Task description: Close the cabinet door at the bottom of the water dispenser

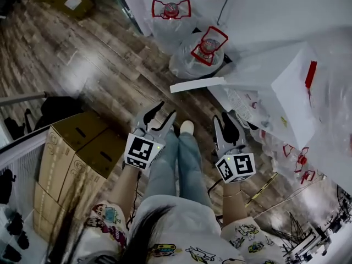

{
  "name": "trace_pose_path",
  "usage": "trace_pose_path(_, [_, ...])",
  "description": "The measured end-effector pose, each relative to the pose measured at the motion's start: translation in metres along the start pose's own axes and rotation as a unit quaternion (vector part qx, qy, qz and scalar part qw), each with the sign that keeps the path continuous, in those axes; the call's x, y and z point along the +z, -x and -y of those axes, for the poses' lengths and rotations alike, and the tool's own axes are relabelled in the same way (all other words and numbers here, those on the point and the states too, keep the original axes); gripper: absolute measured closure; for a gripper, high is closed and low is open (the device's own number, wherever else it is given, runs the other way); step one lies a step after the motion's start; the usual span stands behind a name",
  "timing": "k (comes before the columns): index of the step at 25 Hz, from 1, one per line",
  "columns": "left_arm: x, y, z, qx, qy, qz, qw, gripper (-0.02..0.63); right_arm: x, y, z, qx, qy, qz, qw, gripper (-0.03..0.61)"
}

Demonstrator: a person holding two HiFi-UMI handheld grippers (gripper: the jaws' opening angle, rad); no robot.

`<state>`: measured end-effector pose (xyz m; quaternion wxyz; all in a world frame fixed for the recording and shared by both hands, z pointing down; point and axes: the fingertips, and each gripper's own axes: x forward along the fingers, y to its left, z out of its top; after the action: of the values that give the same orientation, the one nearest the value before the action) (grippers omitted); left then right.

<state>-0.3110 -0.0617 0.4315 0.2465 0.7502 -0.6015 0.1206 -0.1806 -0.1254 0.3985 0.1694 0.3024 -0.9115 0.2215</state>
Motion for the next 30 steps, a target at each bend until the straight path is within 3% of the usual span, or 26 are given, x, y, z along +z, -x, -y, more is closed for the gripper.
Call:
trace_pose_path(6, [-0.038, -0.031, -0.022, -0.006, -0.032, -0.014, 0.9994, 0.453, -0.045, -0.027, 0.015, -0.005, -0.01, -0.007, 1.0, 0.471])
trace_pose_path(16, [-0.101, -0.085, -0.046, 0.0, -0.033, -0.034, 0.9989, 0.453, -0.113, -0.064, 0.048, -0.02, -0.036, -0.03, 0.999, 0.471])
trace_pose_path(30, [-0.19, -0.153, -0.081, -0.018, -0.059, -0.121, 0.9907, 0.427, -0.197, -0.103, 0.071, -0.014, -0.061, -0.075, 0.995, 0.468])
